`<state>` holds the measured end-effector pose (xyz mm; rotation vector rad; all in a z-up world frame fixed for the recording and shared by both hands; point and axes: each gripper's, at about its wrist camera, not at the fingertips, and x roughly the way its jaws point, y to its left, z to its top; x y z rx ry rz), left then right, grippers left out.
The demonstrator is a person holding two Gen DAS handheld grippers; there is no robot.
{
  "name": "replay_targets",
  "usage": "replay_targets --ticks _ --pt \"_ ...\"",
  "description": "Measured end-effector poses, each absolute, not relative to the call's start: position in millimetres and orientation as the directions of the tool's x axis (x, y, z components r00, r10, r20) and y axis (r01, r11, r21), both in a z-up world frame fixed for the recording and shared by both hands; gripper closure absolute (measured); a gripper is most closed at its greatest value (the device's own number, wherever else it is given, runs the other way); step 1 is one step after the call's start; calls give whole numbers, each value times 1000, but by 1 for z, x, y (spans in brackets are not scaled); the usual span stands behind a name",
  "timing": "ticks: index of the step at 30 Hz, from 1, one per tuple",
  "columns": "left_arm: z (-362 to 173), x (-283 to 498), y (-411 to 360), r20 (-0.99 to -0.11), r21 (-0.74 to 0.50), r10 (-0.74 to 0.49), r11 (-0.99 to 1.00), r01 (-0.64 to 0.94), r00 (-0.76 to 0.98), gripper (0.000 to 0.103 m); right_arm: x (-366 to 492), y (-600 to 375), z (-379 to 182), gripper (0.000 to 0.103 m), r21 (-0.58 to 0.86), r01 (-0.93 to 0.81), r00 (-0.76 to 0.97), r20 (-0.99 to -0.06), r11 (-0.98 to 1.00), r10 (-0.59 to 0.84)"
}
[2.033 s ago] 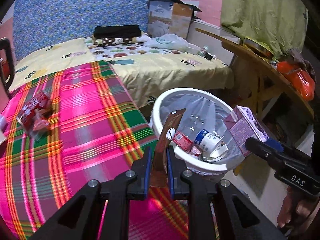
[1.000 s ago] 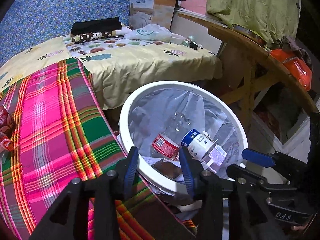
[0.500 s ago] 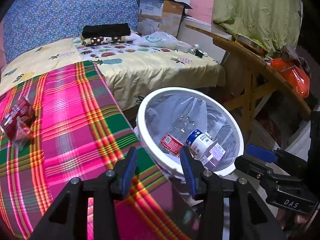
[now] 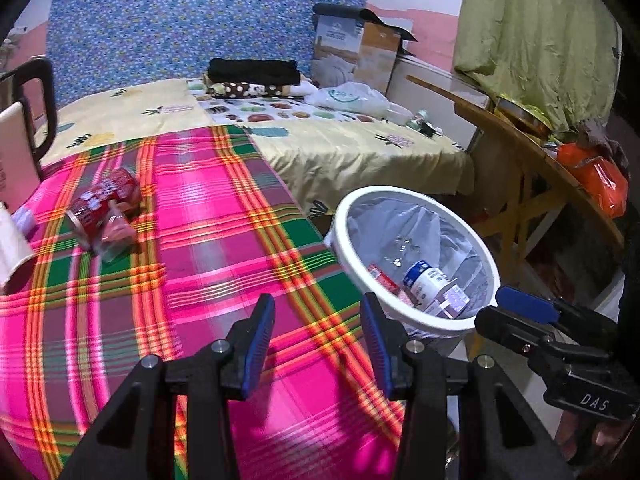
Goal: Collect trash
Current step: 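Withdraw both open tools from above the bin back over the table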
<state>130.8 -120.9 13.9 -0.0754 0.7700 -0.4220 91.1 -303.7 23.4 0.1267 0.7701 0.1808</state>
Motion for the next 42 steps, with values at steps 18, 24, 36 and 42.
replay_targets --ticks 18,24,36,42 --pt "6 109 -53 -663 -201 -281 960 197 694 57 98 -251 24 46 187 -254 656 -687 949 311" --pt "4 106 -32 -668 -196 -248 968 155 701 57 102 -237 24 46 201 -285 630 -697 937 341" --pt "9 113 12 -664 -186 -181 980 75 726 57 119 -204 30 46 193 -366 609 -690 910 391" --pt "9 123 31 -668 -175 -156 983 50 728 57 131 -191 31 46 182 -397 601 -689 900 405"
